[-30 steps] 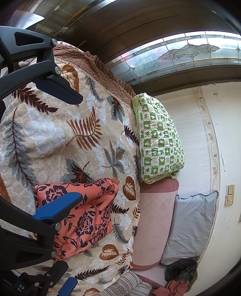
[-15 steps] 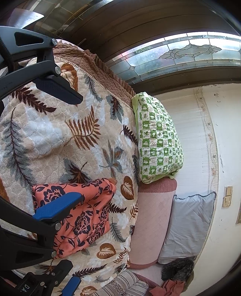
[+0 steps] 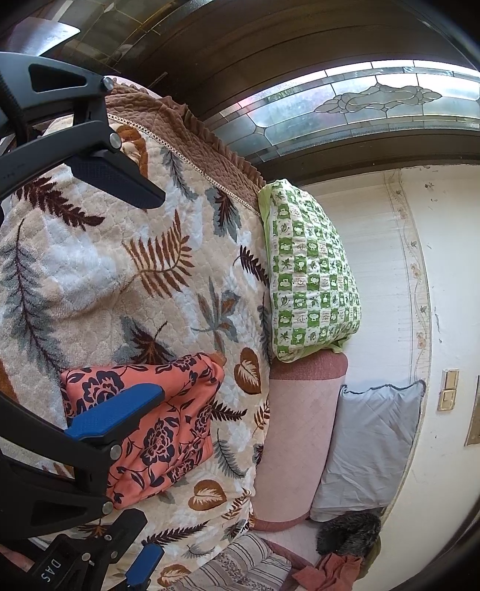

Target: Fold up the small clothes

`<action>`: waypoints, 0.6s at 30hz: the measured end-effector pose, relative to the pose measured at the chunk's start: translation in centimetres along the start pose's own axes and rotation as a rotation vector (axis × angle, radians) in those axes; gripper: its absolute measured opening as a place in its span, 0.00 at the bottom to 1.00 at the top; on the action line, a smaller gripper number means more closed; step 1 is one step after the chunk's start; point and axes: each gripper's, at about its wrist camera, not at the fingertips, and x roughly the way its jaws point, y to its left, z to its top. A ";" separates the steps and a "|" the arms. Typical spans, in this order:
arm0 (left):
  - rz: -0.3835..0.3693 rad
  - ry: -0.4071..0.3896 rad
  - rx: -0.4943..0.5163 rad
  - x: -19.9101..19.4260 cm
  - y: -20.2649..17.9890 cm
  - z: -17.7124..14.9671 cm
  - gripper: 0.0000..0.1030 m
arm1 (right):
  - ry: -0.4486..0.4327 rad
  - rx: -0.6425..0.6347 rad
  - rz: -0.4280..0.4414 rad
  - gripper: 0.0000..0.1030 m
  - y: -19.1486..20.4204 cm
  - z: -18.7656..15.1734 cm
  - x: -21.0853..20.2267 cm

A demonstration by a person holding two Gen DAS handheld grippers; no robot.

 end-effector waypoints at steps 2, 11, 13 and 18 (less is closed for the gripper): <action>-0.007 0.000 0.001 0.0 0.0 0.2 0.93 | -0.004 -0.003 0.001 0.70 0.0 0.2 0.0; -0.034 0.000 0.013 0.3 -0.3 1.0 0.93 | -0.001 0.016 0.007 0.70 -0.3 0.7 0.7; -0.048 -0.003 0.011 0.4 -0.4 1.1 0.93 | 0.000 0.020 0.009 0.71 -0.4 0.8 0.9; -0.047 -0.007 0.011 1.2 -0.7 1.3 0.93 | -0.005 0.037 0.013 0.70 -0.9 1.0 1.6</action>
